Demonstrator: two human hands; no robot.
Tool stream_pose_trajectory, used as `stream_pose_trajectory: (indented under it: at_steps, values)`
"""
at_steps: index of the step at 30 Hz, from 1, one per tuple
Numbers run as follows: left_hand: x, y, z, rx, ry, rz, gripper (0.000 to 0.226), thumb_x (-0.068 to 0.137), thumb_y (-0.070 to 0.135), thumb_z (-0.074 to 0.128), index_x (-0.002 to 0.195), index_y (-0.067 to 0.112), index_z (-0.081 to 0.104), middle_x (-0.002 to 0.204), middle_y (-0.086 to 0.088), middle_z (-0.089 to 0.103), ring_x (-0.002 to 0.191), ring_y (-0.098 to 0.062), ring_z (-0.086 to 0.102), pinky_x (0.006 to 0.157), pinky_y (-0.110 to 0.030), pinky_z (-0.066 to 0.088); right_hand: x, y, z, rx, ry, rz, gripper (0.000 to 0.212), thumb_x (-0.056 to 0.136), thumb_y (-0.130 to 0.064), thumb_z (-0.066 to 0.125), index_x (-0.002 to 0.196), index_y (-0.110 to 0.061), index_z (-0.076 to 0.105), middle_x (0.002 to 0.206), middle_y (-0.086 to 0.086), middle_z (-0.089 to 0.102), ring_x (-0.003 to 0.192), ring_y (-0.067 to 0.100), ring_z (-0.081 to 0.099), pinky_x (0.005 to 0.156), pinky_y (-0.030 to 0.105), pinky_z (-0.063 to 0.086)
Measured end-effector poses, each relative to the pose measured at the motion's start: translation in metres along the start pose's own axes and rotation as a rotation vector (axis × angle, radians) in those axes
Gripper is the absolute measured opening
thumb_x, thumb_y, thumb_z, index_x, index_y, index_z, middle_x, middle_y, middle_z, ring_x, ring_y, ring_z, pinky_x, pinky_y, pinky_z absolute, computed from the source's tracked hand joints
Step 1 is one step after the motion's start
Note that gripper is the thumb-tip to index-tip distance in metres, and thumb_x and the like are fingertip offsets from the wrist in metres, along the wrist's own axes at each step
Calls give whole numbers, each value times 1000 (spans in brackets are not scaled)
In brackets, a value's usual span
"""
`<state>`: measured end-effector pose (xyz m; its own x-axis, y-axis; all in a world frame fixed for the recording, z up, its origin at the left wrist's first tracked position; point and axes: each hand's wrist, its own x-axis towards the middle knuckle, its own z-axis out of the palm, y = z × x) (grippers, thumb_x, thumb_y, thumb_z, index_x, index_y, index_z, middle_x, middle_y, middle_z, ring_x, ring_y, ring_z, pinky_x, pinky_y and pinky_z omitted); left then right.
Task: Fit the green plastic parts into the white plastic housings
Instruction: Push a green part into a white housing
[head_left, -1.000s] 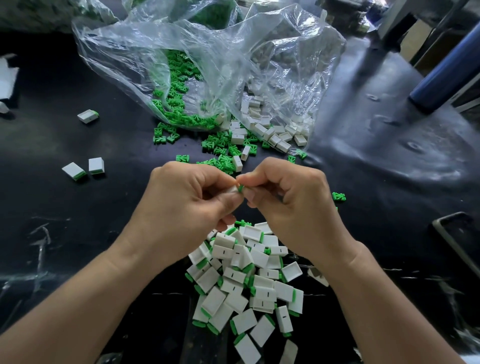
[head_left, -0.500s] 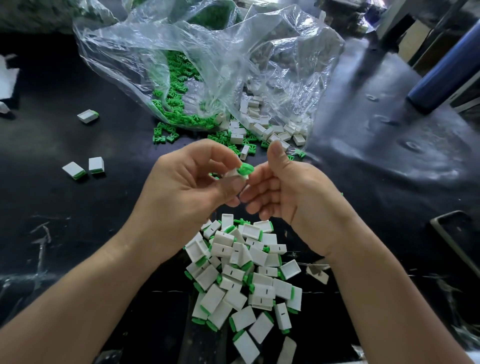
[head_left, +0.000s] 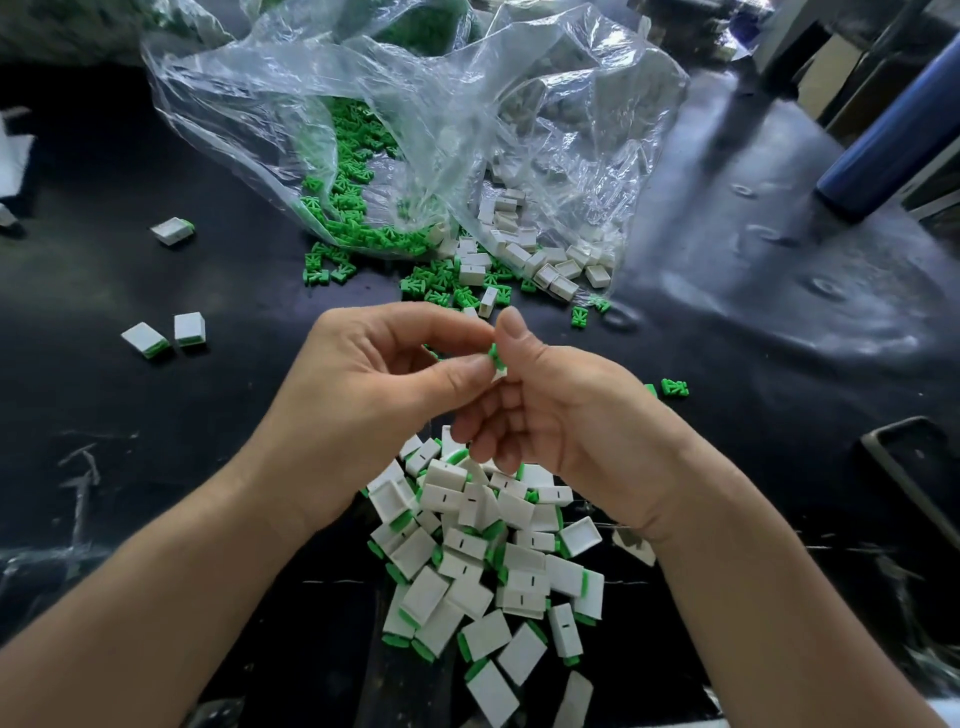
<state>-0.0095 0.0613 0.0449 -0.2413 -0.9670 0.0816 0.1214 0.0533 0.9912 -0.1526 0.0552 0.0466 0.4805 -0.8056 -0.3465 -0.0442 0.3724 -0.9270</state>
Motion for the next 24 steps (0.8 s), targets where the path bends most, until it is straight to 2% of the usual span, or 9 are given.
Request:
stream_pose_trajectory:
  at_steps: [3, 6, 14, 17, 24]
  values:
    - [1, -1, -4, -4, 3, -46, 16, 58, 6, 77, 73, 10, 74, 56, -6, 62, 42, -6, 46, 40, -12, 35, 0, 1, 0, -15, -3, -16, 49, 71, -54, 41, 78, -9, 59, 62, 0, 61, 54, 10, 53, 51, 19, 40]
    - [2, -2, -6, -25, -6, -69, 16, 62, 12, 65, 74, 16, 75, 60, -7, 63, 48, -8, 48, 43, -15, 35, 0, 1, -1, -13, -2, -35, 47, 70, -52, 43, 79, -9, 59, 62, 0, 62, 53, 10, 52, 50, 18, 40]
    - [2, -4, -8, -32, -1, -49, 17, 63, 8, 63, 73, 13, 75, 64, -12, 68, 59, -24, 57, 56, -29, 47, -1, 2, -1, 52, 5, -104, 36, 72, -42, 51, 75, -7, 61, 75, 13, 59, 50, 7, 50, 46, 14, 40]
    - [2, -4, -7, -66, 4, -45, 16, 62, 4, 61, 70, 9, 75, 61, -12, 66, 55, -22, 59, 55, -25, 52, 1, 5, 0, 63, 16, -117, 35, 70, -42, 54, 72, -9, 66, 72, 9, 63, 49, 6, 51, 46, 14, 42]
    - [3, -6, -7, -71, 18, -40, 15, 61, 4, 62, 67, 10, 75, 60, -8, 67, 53, -16, 61, 52, -21, 50, 2, 7, 2, 26, 53, -139, 33, 70, -43, 52, 60, -15, 67, 66, 5, 64, 47, 6, 52, 46, 14, 42]
